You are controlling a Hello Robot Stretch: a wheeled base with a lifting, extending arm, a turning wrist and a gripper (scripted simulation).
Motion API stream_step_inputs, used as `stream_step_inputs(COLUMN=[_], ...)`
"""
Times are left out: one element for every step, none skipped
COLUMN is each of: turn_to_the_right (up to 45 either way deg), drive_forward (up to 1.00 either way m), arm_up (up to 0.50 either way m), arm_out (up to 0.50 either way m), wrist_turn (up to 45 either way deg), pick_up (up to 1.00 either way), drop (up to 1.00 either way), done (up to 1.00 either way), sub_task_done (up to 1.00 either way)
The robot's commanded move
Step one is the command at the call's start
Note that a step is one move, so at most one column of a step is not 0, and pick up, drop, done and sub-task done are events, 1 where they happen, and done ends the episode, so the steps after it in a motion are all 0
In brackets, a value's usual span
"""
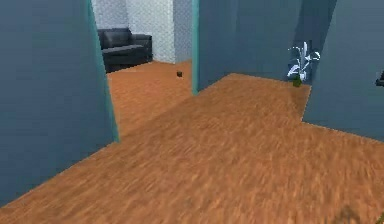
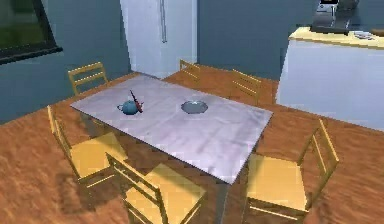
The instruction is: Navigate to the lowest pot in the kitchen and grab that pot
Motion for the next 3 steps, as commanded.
stream_step_inputs(turn_to_the_right=[0.0, 30.0, 0.0], drive_forward=[0.10, 0.00, 1.00], arm_up=[0.00, 0.00, 0.00], arm_out=[0.00, 0.00, 0.00], wrist_turn=[0.0, 0.0, 0.0], pick_up=[0.00, 0.00, 0.00], drop=[0.00, 0.00, 0.00], done=[0.00, 0.00, 0.00], sub_task_done=[0.00, 0.00, 0.00])
